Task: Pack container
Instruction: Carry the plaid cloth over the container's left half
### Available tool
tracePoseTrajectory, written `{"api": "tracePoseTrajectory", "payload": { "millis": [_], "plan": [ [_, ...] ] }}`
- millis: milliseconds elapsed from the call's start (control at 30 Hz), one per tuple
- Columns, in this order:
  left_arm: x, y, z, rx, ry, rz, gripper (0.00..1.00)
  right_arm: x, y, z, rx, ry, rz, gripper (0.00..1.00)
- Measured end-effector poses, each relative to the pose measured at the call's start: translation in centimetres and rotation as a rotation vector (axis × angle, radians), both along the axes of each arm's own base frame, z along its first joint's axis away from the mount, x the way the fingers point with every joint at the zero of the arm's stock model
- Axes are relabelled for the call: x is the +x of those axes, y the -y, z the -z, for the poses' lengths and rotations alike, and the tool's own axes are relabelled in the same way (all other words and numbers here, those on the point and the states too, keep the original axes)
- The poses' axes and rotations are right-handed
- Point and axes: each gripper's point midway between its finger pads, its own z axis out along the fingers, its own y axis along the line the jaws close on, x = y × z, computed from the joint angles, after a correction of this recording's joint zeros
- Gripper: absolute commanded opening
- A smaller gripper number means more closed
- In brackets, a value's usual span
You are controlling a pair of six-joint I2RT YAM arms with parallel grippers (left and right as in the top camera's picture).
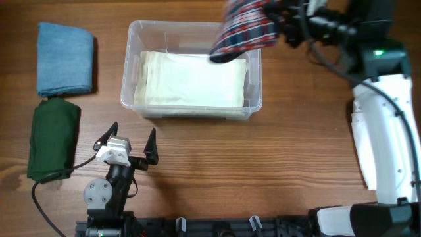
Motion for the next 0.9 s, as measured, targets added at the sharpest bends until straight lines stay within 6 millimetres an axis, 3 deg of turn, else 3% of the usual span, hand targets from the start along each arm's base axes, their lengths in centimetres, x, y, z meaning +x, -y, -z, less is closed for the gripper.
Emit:
{"api": "tracePoseTrajectory", "payload": {
  "millis": [100,200,233,300,400,533,733,900],
  "plan": [
    [0.0,0.0,0.0,0.0,0.0,0.0,1.0,-1.9,-5.0,-0.4,-0.007,0.035,-0.097,0.04],
    [0.0,0.0,0.0,0.0,0.0,0.0,1.0,-2.9,-8.9,-0.6,-0.009,0.083,-0.155,0.04],
    [0.0,0.0,0.0,0.0,0.0,0.0,1.0,-3.2,-11.3,-0.1,-0.008,0.099,-0.192,0.04],
    [0.0,0.0,0.0,0.0,0.0,0.0,1.0,-3.0,-13.7,0.9,-0.006,0.113,-0.228,0.04],
    [0.0,0.0,0.0,0.0,0.0,0.0,1.0,-2.1,-16.9,4.6,-0.025,0.072,-0.267,0.04],
    [0.0,0.0,0.0,0.0,0.0,0.0,1.0,-0.4,-19.3,9.5,-0.05,0.041,-0.298,0.04],
    [0.0,0.0,0.0,0.0,0.0,0.0,1.0,1.4,-21.7,11.7,-0.033,0.13,-0.323,0.04],
    [0.0,0.0,0.0,0.0,0.0,0.0,1.0,1.0,-23.9,13.8,-0.044,0.163,-0.368,0.04]
  ]
}}
